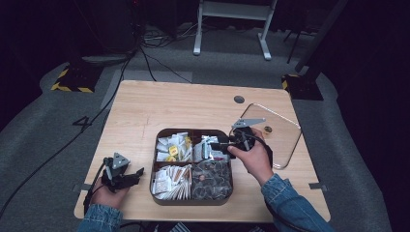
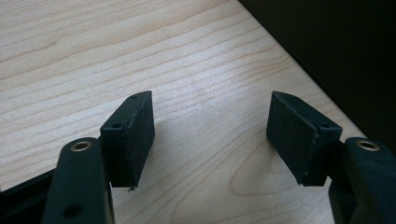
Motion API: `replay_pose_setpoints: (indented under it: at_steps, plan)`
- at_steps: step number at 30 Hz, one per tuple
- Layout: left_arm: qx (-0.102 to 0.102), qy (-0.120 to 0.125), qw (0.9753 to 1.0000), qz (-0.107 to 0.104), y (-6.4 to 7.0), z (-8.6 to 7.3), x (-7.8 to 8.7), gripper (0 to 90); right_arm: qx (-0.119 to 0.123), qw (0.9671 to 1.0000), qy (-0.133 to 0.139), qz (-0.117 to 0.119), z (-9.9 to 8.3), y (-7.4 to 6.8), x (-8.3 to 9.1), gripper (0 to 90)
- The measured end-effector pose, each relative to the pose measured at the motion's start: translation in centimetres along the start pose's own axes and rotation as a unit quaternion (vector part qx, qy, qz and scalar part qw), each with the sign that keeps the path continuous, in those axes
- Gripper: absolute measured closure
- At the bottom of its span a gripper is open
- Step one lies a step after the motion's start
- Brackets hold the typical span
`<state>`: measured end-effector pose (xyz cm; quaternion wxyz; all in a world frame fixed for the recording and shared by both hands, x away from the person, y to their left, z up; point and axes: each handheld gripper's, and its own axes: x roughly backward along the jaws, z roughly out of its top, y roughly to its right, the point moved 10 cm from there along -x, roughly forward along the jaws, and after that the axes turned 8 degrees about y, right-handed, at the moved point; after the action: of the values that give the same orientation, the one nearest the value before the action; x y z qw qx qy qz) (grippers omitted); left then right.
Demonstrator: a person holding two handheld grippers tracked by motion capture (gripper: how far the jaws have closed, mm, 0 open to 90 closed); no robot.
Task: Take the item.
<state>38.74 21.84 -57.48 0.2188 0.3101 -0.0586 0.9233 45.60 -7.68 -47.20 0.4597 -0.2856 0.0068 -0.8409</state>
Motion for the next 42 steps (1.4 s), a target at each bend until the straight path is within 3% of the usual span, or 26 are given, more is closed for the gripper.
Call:
replay_pose_setpoints:
  at_steps: [12, 26, 32, 42]
  plan:
    - [0.0, 0.0, 1.0, 0.0, 0.0, 0.0, 0.0, 32.9, -0.004, 0.9988, -0.045, 0.017, -2.0, -1.3, -2.3, 55.8]
    - [-0.001, 0.0, 1.0, 0.001, 0.0, 0.0, 0.0, 32.9, 0.007, 0.9957, -0.092, 0.015, -3.4, -2.0, -4.8, 73.9]
    - [0.0, 0.0, 1.0, 0.001, 0.0, 0.0, 0.0, 32.9, 0.006, 0.995, -0.1, 0.004, -3.7, -1.7, -4.8, 84.7]
    - [-0.001, 0.0, 1.0, 0.001, 0.0, 0.0, 0.0, 32.9, -0.004, 0.9959, -0.09, -0.003, -3.4, -1.7, -4.4, 87.8]
